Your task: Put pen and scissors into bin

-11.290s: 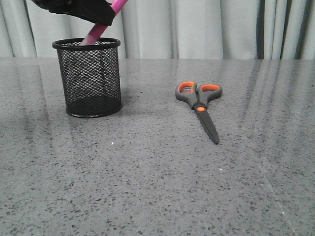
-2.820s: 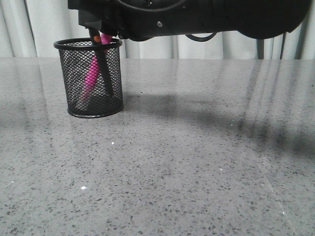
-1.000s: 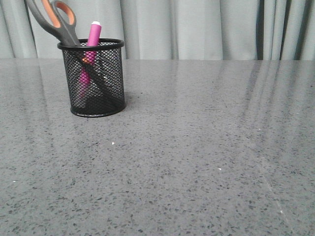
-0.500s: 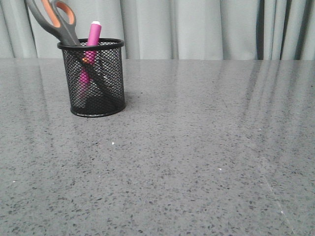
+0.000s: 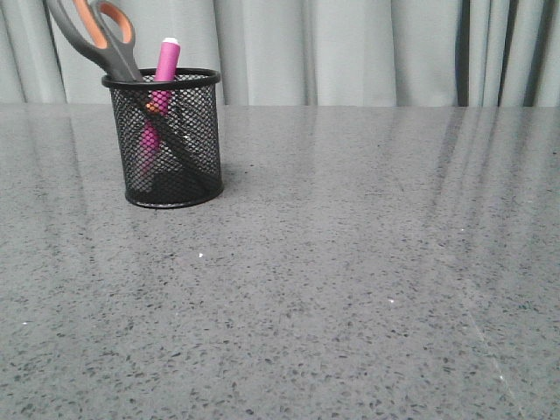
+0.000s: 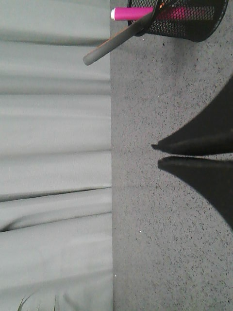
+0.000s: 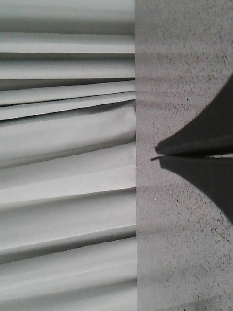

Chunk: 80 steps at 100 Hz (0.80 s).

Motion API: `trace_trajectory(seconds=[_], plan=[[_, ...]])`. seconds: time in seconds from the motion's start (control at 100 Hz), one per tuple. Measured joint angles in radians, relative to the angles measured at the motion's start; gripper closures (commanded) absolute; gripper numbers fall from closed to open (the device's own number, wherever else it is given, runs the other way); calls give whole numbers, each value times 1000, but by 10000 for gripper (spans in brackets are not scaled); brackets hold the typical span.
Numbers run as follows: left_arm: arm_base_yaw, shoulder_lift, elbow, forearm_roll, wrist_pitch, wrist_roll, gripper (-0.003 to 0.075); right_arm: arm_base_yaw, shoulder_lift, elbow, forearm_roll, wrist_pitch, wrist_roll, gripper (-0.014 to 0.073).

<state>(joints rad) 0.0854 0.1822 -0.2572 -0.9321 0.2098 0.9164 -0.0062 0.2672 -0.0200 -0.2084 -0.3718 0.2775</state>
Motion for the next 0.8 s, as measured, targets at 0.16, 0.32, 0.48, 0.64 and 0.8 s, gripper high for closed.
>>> trace_trajectory(seconds=[0.16,0.32,0.48,0.64,0.8], plan=[[0,0,0,0,0,0,741,0,0,0,0,0,0,662],[0,0,0,0,0,0,741,0,0,0,0,0,0,662],[0,0,2,38,-5,-20,742,0,0,0,0,0,0,662],[0,0,11,437,-28,-465,742,0,0,0,0,1,0,662],[0,-17,72,870,-84,-963,742,0,0,0,0,1,0,662]])
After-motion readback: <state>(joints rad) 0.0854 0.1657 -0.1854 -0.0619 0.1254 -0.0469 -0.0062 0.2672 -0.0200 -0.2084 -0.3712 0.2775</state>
